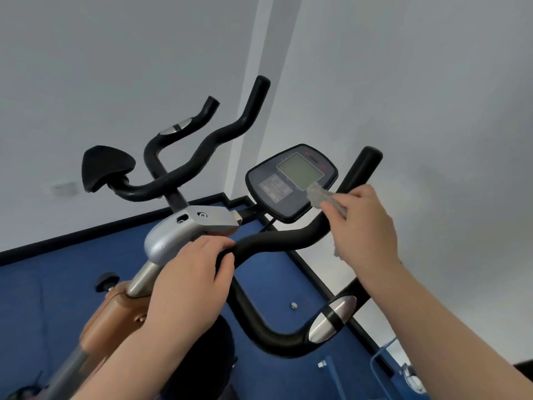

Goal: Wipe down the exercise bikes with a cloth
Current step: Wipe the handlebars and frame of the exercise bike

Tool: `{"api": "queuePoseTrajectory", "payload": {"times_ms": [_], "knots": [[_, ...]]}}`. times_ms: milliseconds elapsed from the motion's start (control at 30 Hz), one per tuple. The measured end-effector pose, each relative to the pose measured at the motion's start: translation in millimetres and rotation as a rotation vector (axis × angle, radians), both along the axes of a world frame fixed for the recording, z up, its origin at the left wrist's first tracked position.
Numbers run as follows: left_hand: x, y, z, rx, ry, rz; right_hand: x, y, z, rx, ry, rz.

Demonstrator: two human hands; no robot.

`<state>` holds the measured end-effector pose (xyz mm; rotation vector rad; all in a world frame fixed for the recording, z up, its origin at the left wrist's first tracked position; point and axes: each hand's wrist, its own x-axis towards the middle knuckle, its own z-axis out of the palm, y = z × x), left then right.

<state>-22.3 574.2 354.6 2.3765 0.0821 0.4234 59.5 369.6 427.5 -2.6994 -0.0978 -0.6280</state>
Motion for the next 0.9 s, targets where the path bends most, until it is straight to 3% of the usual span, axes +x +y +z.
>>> {"api": "queuePoseTrajectory", "payload": {"times_ms": [233,400,533,600,733,867,900], "knots": [[-29,3,-17,0.1,-0.037,0.225,-36,55,-46,-0.055,-0.017,0.18],[-30,1,-19,0.119,-0.064,0.258,-34,75,-39,-0.089,0.13,0.465],[-34,3,-22,-0.053,-0.03,0.314,-17,49,-27,-0.136,0.006,0.259],[-37,3,-27,-0.145,-0.013,0.363,-28,59,-40,-0.212,-0.01,0.265],[-44,2,-36,-0.295,-0.029,0.394,-58,98,-63,-0.082,0.127,0.513],[-44,3,-39,-0.344,-0.004,0.38,-35,78,-37,0.051,0.449,0.713],[-43,3,-39,-0.341,-0.001,0.376,-28,73,-27,0.064,0.412,0.752]]}}
